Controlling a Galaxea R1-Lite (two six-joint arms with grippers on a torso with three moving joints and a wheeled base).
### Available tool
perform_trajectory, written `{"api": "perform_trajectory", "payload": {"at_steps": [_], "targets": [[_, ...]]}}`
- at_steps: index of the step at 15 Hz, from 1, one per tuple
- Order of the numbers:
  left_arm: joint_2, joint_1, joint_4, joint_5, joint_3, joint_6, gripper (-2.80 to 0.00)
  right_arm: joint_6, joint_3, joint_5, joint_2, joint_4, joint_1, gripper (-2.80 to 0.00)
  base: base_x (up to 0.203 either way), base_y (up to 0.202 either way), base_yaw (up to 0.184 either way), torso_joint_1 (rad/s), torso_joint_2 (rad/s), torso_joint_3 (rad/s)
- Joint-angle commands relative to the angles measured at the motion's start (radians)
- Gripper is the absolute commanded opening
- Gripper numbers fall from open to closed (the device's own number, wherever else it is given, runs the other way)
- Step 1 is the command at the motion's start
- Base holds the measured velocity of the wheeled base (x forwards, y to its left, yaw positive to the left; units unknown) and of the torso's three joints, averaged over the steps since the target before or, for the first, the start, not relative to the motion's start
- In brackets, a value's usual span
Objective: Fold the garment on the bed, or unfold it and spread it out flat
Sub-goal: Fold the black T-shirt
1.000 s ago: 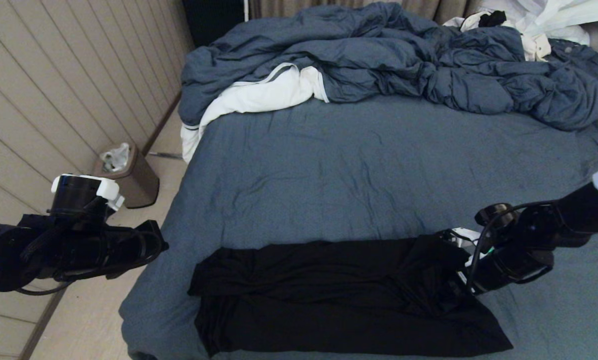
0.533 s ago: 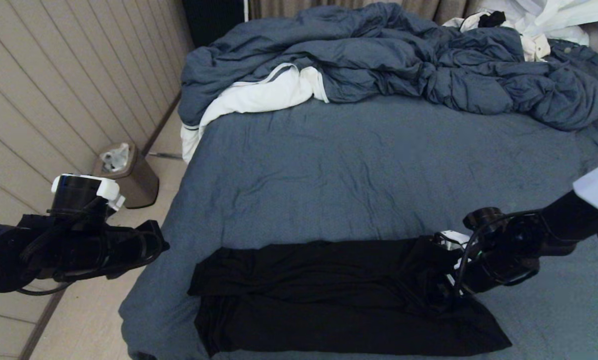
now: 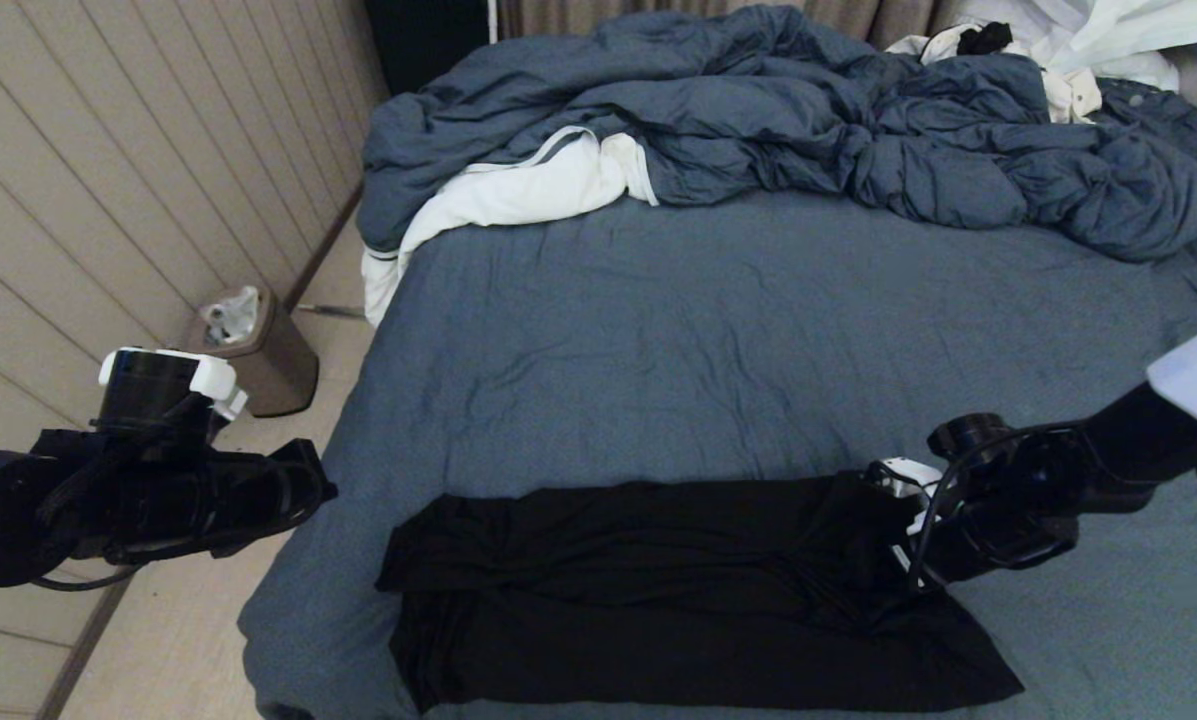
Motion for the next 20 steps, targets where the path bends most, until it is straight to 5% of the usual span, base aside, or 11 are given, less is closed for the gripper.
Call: {"api": "perform_trajectory", "payload": {"at_steps": [1,5,8,20], "targets": [[-0.001,0.000,-0.005,0.000,0.000,-0.004,-2.80,-0.002,0.015,0.000,0.003,0.001,0.006,-2.80,0.000,0.000,0.000,0.000,0.00,0.000],[0.010,0.001,-0.007,-0.002,0.000,-0.005,-2.80,0.010,0.015,-0.001,-0.027,-0.032,0.018,-2.80,0.000,0.000,0.000,0.000,0.00,0.000],[0.010,0.000,-0.009,-0.004,0.004,-0.010,-2.80,0.005,-0.044,-0.002,-0.027,-0.029,-0.049,-2.80,0.000,0.000,0.000,0.000,0.00,0.000],[0.020,0.001,-0.021,-0.002,0.006,-0.013,-2.80,-0.098,-0.355,0.006,0.074,0.078,-0.537,-2.80,0.000,0.000,0.000,0.000,0.00,0.000]]}}
